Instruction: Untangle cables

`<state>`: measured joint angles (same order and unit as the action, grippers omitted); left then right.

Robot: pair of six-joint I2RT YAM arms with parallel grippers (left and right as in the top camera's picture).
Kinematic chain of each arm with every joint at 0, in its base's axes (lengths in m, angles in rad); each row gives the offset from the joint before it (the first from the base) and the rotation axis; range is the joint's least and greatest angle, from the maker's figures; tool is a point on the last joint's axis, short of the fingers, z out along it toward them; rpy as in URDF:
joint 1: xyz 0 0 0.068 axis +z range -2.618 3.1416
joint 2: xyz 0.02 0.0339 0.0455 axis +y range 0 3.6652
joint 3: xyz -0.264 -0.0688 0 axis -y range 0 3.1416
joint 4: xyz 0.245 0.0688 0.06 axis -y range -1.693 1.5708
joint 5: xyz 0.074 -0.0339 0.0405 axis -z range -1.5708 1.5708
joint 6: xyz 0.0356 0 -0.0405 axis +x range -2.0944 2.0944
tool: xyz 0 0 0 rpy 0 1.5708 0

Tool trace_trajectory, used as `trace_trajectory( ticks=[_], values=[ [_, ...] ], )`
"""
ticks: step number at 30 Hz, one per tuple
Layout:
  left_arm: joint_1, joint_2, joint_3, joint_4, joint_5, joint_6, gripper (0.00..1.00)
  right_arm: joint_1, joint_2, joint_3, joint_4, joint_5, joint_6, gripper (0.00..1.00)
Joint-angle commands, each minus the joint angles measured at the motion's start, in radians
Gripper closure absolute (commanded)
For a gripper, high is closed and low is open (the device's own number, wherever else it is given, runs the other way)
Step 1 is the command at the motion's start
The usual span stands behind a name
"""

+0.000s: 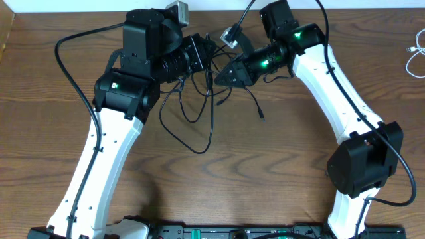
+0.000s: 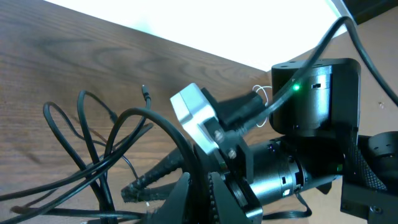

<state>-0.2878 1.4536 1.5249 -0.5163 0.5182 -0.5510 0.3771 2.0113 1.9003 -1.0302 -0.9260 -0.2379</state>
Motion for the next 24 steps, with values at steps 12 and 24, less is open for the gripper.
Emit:
trace_trajectory(
  ticks=[12, 24],
  values=[
    [0.003, -0.017, 0.002, -0.121, -0.131, 0.069, 0.93, -0.275, -0.185, 0.011, 0.0, 0.003, -0.009, 0.99],
    [0.003, -0.008, 0.001, -0.246, -0.303, 0.137, 0.93, -0.746, -0.396, 0.011, -0.003, 0.041, 0.276, 0.99]
  ],
)
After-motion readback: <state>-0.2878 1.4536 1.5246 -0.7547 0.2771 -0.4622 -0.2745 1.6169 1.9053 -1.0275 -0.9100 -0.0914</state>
